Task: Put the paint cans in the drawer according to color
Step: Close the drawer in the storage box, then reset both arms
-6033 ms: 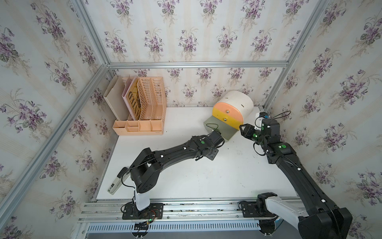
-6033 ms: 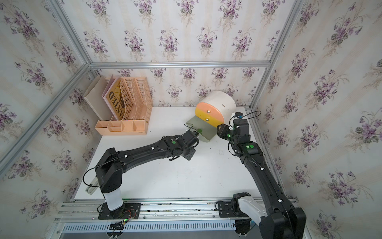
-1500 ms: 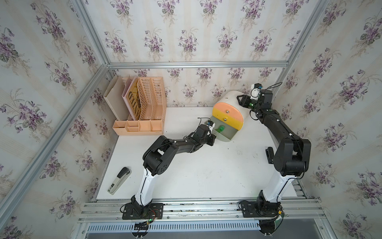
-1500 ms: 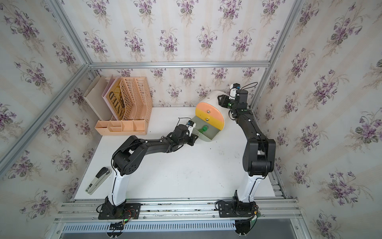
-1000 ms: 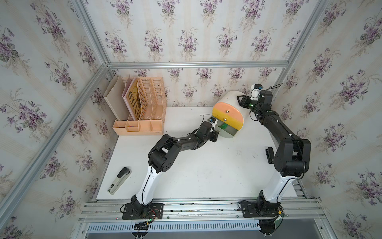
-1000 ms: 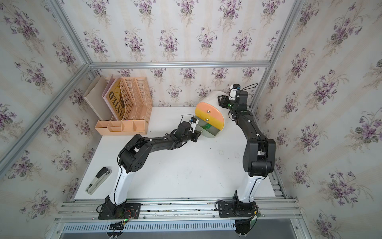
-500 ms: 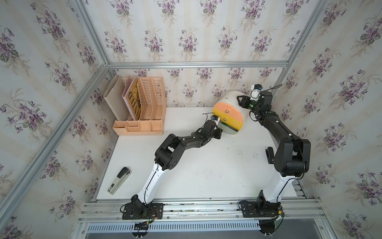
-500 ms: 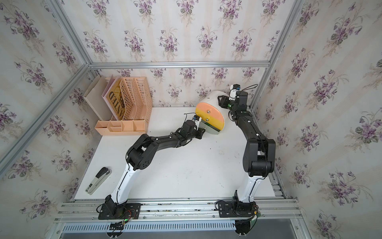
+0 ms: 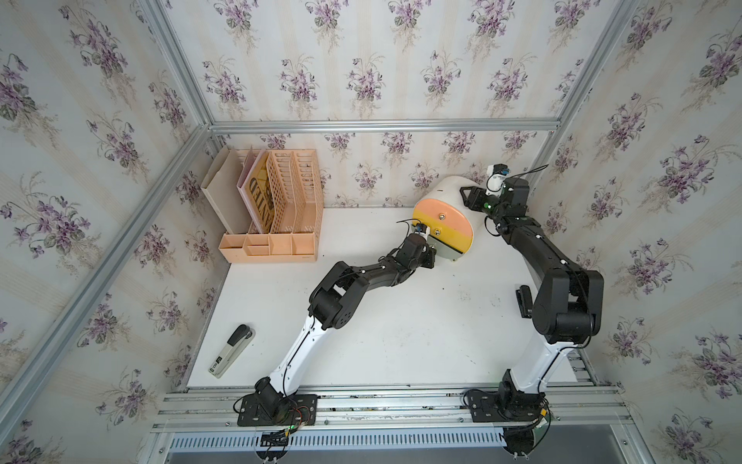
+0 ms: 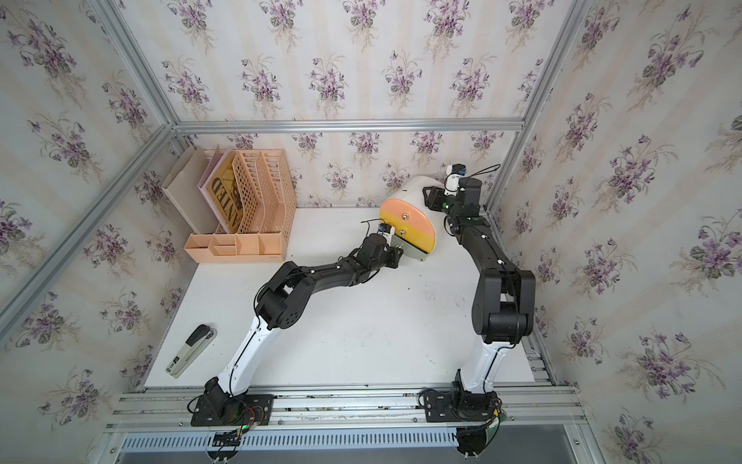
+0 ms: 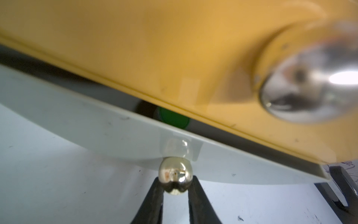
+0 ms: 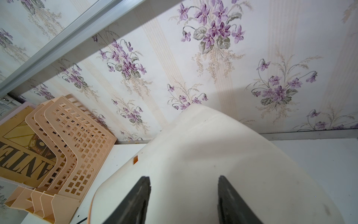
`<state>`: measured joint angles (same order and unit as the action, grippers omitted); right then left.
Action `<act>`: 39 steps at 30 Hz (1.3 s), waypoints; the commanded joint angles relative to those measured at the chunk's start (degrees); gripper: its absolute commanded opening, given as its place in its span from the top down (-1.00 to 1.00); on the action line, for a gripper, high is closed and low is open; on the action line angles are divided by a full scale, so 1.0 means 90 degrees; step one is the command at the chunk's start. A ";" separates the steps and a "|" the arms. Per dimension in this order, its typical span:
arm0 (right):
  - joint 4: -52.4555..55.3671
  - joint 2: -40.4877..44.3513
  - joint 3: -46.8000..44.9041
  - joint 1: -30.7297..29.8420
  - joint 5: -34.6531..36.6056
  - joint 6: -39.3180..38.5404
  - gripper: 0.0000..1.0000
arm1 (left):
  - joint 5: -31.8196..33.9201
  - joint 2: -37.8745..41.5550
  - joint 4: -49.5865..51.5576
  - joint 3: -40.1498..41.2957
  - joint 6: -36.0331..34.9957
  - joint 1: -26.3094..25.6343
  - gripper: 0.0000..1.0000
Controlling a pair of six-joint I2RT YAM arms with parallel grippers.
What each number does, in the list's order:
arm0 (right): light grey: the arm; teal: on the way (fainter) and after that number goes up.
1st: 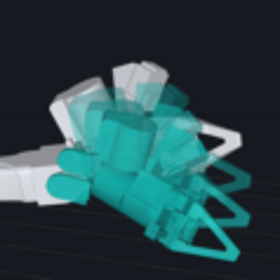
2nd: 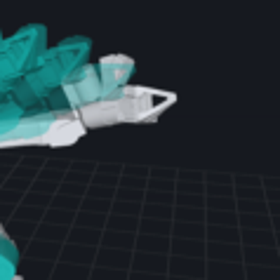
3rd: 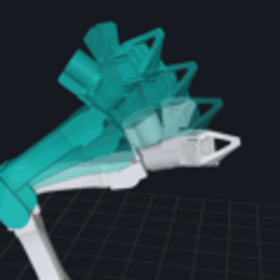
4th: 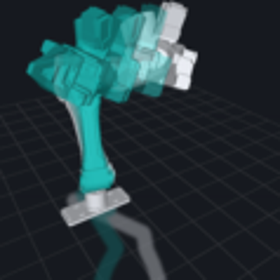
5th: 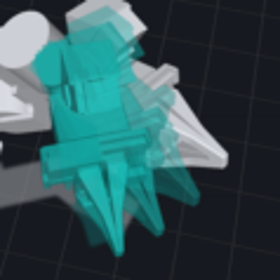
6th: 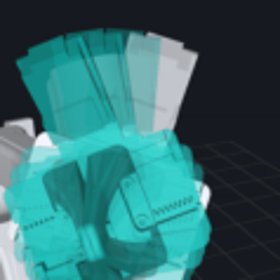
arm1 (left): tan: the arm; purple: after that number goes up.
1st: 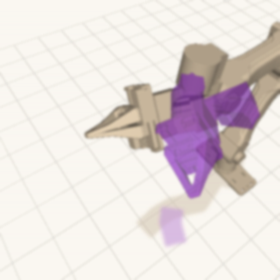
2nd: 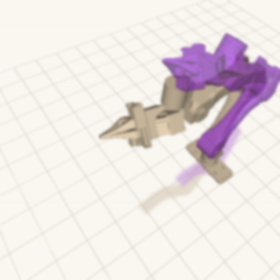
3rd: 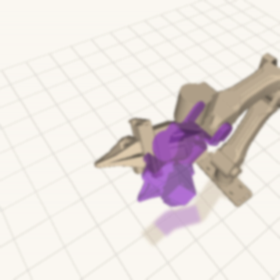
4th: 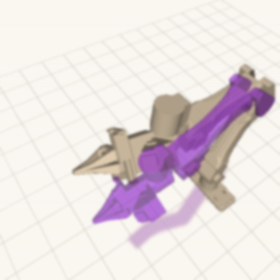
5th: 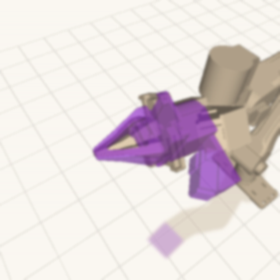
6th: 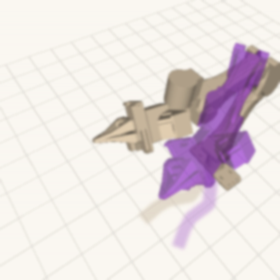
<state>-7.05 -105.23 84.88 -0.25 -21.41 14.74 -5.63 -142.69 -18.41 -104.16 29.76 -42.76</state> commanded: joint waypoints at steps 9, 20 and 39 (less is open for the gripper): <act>0.0900 0.0022 -0.0153 -0.0006 -0.0144 -0.0012 -0.18 | 0.0186 -0.0326 0.0009 -0.0645 0.0222 -0.0004 0.45; 0.0992 0.0267 -0.0208 0.0004 0.0002 -0.0282 -0.22 | 0.0267 0.0539 -0.0209 0.0361 -0.0084 -0.0034 0.07; 0.0775 0.2716 -0.2555 0.0084 0.0755 -0.0300 -0.45 | 0.1979 0.4789 0.0493 0.4039 -0.1642 0.0063 -0.62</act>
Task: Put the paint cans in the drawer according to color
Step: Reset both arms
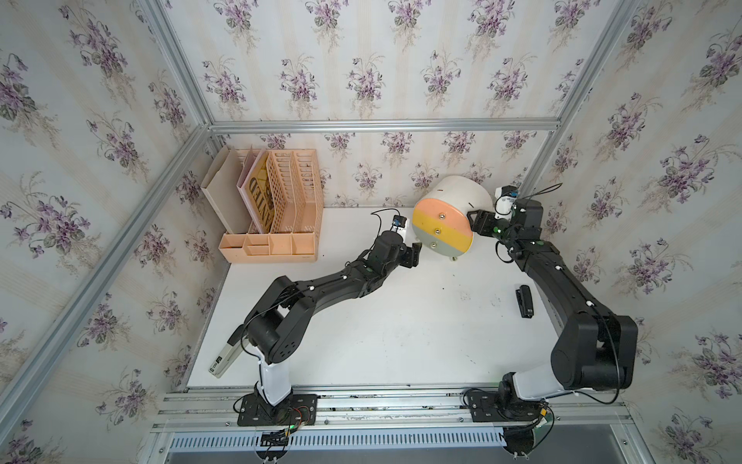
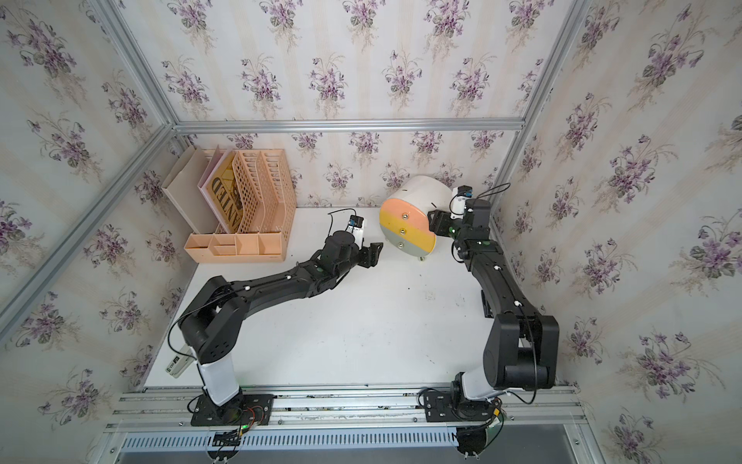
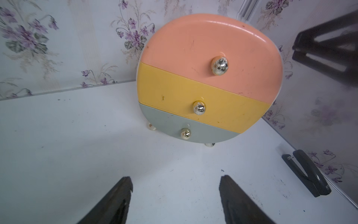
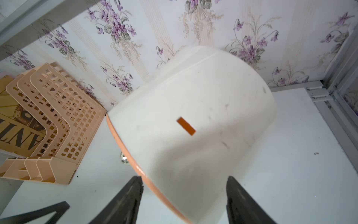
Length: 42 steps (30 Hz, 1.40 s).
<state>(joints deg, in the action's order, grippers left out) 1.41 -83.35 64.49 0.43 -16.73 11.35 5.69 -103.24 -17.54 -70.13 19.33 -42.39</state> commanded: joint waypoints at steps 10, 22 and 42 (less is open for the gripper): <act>-0.1771 0.1777 -0.2952 0.0007 0.1205 -0.0002 -0.82 | 0.3534 0.2805 0.1439 0.2397 -0.1452 0.0861 -0.98; -0.5670 0.1231 -0.5228 0.0010 0.1981 -0.0628 -1.00 | 0.3683 0.3793 -0.0769 0.4665 -0.2353 0.2711 -0.98; -0.8595 -0.0538 -0.5851 -0.0038 0.1567 -0.1065 -1.00 | 0.1455 0.1442 -0.4674 0.5602 -0.2727 0.3899 -0.98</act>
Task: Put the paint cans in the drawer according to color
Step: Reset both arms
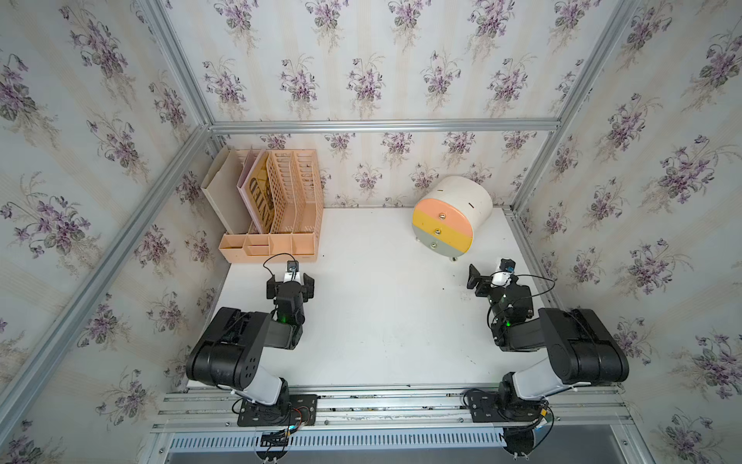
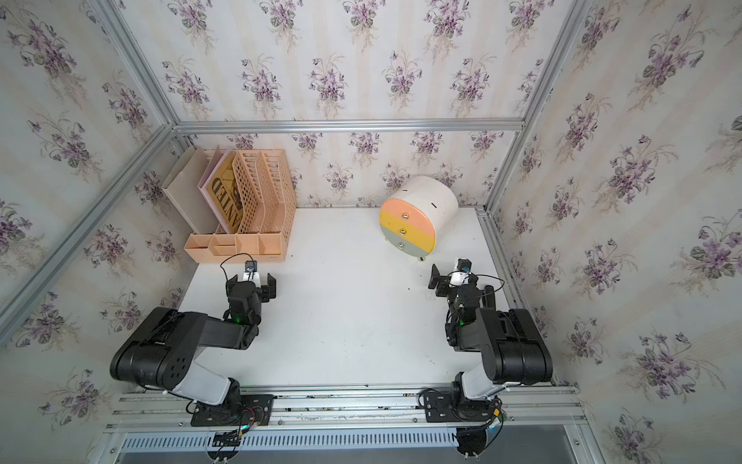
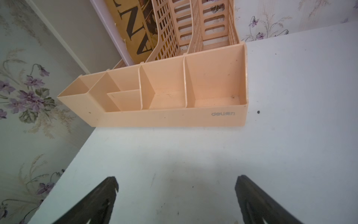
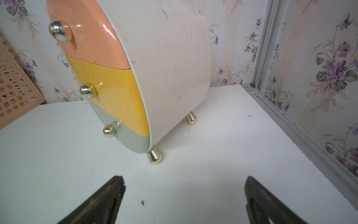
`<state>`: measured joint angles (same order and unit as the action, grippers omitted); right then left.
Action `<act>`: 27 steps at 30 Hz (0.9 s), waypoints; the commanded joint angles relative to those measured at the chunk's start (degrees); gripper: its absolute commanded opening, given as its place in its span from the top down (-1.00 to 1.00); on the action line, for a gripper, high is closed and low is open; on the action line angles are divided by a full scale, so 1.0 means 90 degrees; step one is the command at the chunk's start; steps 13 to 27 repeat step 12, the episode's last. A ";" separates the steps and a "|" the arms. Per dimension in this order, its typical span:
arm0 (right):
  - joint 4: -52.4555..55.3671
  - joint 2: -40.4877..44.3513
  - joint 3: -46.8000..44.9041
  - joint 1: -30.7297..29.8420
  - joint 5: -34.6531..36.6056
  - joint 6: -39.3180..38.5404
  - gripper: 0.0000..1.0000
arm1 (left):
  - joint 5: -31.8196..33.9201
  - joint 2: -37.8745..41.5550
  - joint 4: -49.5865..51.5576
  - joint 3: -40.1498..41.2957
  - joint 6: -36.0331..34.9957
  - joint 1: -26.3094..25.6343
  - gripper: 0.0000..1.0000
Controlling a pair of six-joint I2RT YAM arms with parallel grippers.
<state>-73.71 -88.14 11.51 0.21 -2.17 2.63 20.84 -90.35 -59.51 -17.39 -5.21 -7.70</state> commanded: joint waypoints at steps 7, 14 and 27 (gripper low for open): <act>-0.0228 -0.0012 0.0064 -0.0013 -0.0091 -0.0125 -1.00 | -0.0489 0.0097 0.0501 -0.0429 0.0239 0.0289 -0.98; -0.0061 -0.0018 0.0096 -0.0023 -0.0062 -0.0140 -1.00 | -0.0497 0.0107 0.0489 -0.0422 0.0238 0.0288 -0.98; -0.0061 -0.0018 0.0096 -0.0023 -0.0062 -0.0140 -1.00 | -0.0497 0.0107 0.0489 -0.0422 0.0238 0.0288 -0.98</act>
